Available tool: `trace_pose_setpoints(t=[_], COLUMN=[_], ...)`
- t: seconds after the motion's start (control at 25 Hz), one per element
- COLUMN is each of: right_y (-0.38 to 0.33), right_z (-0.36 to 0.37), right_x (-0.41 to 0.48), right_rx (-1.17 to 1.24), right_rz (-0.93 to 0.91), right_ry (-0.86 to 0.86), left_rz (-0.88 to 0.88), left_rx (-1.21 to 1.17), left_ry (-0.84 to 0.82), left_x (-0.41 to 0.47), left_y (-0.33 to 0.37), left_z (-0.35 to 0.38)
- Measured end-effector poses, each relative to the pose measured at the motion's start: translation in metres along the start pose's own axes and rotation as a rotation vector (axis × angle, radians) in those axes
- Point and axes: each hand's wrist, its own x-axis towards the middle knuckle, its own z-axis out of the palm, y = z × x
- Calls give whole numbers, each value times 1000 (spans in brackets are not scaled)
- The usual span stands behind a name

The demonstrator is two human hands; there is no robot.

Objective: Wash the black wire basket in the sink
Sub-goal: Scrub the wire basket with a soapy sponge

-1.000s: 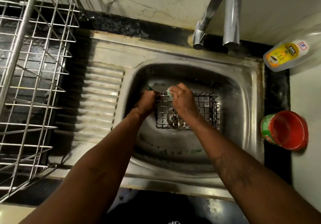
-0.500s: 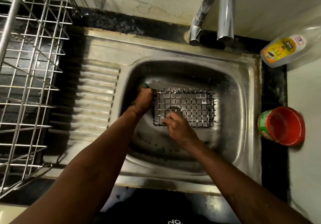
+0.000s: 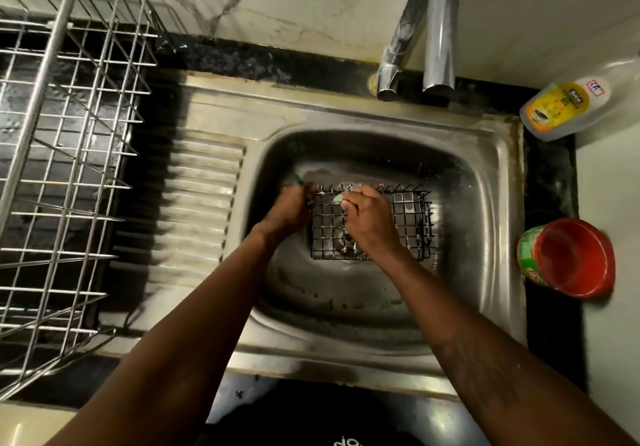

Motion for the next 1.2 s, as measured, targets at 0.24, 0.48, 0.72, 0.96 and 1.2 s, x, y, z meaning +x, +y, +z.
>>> trace_pose_setpoints(t=[0.24, 0.48, 0.72, 0.96, 1.2], right_y=[7, 4, 14, 10, 18], right_z=[-16, -17, -17, -7, 4], right_x=[-9, 10, 18, 43, -51], right_rx=[-44, -188, 14, -41, -120], right_rz=[-60, -32, 14, -46, -239], right_ry=[-67, -207, -79, -126, -192], left_rz=[-136, -284, -363, -345, -396], left_rx=[-30, -129, -199, -172, -174], left_ry=[37, 103, 122, 153, 171], left_x=[1, 3, 6, 7, 9], left_y=[27, 40, 44, 42, 46], left_z=[-1, 10, 13, 17, 22])
